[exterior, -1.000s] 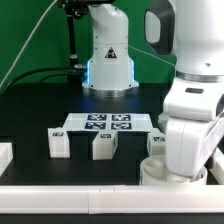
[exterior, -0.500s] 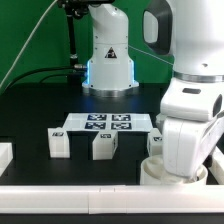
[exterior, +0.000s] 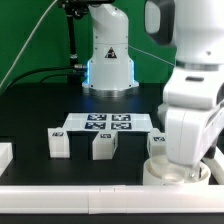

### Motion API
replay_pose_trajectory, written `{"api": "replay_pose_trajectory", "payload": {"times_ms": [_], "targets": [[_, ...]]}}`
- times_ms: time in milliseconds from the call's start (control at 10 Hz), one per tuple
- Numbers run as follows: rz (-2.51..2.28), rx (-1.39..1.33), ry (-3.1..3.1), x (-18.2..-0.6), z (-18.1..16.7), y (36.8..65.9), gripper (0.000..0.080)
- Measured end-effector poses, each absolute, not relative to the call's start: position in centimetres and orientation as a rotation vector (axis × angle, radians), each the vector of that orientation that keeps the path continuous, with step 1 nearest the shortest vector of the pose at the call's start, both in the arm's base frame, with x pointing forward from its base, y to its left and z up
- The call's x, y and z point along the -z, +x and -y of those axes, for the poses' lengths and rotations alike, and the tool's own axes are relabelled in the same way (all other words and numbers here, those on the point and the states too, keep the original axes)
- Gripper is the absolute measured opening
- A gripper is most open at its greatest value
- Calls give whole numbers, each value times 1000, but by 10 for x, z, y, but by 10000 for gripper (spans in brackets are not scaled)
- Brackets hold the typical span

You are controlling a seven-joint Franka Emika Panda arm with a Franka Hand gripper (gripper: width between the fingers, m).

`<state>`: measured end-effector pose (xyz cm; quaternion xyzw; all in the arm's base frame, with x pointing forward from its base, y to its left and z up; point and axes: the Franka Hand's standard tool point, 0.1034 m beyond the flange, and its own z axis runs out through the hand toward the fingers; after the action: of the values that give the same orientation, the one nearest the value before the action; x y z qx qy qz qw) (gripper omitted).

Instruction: Assemble stool

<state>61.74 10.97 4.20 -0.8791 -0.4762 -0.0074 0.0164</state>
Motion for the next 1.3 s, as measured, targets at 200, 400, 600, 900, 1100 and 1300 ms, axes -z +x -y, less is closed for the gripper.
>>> {"api": "replay_pose_trajectory", "payload": {"times_ms": [200,400,600,900,1100,1300], "targets": [[1492,78,-2752,-81,-113,622,649],[1485,55,-2748,-71,-112,616,649],[1484,56,-2749,-72,-111,617,649],[1303,51,-2849,-83,-102,601,649],[1108,32,-2916,-84,-89,593,649],[986,30,-2954,-83,-91,593,649]]}}
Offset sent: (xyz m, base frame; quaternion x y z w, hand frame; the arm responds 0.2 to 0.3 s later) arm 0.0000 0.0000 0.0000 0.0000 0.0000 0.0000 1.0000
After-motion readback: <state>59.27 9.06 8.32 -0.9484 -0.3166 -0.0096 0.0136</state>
